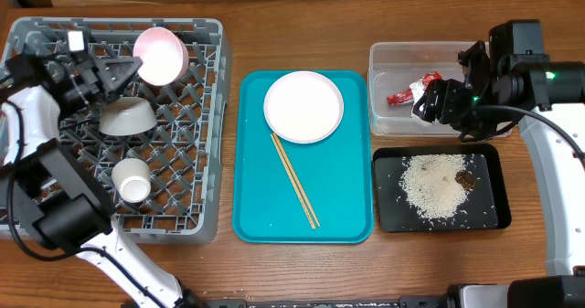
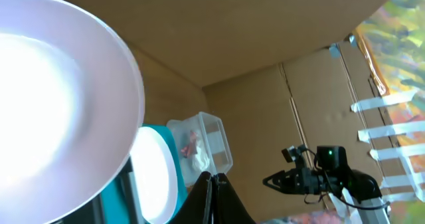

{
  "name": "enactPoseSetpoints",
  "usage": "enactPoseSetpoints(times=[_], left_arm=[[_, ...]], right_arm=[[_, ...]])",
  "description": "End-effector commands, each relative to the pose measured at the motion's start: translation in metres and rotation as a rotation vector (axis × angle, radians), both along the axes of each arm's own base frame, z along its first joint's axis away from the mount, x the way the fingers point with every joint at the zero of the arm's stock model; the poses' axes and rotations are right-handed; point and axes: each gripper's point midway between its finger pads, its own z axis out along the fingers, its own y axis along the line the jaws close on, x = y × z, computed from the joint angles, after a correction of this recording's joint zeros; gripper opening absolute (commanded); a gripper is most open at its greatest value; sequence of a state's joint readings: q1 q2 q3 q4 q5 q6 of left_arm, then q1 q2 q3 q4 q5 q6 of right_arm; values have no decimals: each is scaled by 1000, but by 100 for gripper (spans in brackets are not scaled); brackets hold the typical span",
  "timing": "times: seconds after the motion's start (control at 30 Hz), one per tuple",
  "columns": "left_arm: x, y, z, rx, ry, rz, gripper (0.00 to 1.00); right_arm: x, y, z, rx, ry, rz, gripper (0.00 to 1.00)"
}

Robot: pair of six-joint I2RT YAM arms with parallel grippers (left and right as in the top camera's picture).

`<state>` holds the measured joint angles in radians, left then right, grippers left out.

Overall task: Sort waste into correct bins and load items into the dishwasher
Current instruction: 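Carry the pink bowl to the dish rack and tilt it into a slot, then set the pink bowl upright in the rack and release the left gripper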

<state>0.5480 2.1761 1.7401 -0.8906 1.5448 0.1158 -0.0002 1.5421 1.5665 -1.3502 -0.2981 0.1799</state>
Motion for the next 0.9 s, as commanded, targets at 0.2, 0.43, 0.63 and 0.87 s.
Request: enactPoseSetpoints(times=[0.2, 0.43, 0.63, 0.87], left_arm=[[0, -34, 28, 331, -88, -9, 20], [8, -53, 49, 763, -99, 95, 41], [26, -48, 5, 1220, 131, 275, 52], [37, -66, -24, 1447, 175, 293, 58]], right_arm=[[1, -2, 4, -11, -17, 0, 81], [2, -2, 4, -11, -21, 0, 82], [3, -2, 4, -11, -23, 0, 81], [2, -2, 4, -11, -23, 0, 81]])
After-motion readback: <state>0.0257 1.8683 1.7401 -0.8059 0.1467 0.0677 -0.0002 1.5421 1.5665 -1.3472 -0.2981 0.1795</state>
